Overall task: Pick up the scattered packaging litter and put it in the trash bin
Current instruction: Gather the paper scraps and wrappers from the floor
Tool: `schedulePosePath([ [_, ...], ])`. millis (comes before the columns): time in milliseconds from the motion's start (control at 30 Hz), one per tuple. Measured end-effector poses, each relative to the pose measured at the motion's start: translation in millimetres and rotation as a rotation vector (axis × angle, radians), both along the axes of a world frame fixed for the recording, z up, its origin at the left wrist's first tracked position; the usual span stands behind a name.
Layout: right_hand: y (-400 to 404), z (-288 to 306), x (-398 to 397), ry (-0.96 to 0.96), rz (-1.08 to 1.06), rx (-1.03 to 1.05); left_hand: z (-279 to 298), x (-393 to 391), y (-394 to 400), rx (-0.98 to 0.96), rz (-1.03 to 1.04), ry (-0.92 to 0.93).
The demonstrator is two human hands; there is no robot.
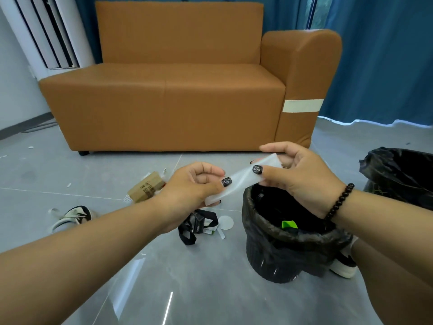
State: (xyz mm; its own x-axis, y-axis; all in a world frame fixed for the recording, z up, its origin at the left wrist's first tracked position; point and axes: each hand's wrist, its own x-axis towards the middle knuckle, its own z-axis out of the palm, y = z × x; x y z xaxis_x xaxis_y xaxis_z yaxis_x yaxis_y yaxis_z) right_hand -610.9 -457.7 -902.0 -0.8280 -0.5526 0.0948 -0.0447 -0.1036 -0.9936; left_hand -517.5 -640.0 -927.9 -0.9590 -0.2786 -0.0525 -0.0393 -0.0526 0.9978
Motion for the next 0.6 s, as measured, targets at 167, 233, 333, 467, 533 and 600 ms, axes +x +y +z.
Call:
schedulePosePath([
  [167,21,-9,-31,0.038,-0.154,0.129,-19,-29,25,-0.061,-0.069,-0.074],
  [233,31,-14,-47,0.126,-0.216,0.225,-33,-39,32,-0.164,-0.114,-0.137],
  [333,46,-24,-71,0.321,-0.315,0.406,-58,-52,33,-0.442,-0.205,-0.189],
  [467,51,-44,-91,0.514,-0.362,0.613,-74,-61,31,-0.874,-0.347,-0.172],
  [533,43,-56,-96,0.562,-0.331,0.708,-77,-62,28,-1.044,-0.382,-0.102],
  [600,32,-71,-99,0.599,-0.256,0.786,-79,-61,24,-1.15,-0.4,-0.053],
])
